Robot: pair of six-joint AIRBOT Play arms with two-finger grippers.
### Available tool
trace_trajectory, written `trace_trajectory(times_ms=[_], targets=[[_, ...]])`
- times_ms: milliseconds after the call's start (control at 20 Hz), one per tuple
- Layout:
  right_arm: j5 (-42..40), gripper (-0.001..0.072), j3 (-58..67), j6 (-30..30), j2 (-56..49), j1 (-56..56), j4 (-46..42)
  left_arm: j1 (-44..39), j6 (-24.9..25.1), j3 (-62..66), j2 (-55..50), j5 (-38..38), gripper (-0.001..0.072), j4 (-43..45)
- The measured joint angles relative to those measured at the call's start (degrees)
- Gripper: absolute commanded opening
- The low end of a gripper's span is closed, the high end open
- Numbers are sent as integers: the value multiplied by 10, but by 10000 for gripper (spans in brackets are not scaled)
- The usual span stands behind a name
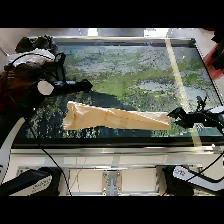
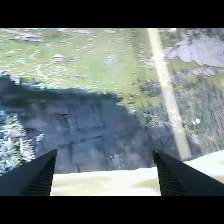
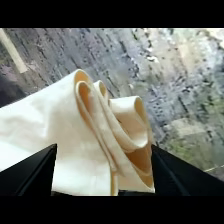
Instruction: Fold the shirts.
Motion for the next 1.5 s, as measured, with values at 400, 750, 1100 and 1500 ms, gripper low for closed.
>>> trace_trajectory(times_ms=[400,750,1100,1500], targets=[[6,666,2,-75,-92,-12,87,-28,24,5,0,6,695,-21],[6,359,1,-106,-109,41,109,-30,18,5,0,3,515,-24],[32,42,15,-123,-110,64,163,-32,18,5,-19,-7,12,-23],[118,41,88,-88,-36,66,183,-115,11,15,-173,-21,11,-30]])
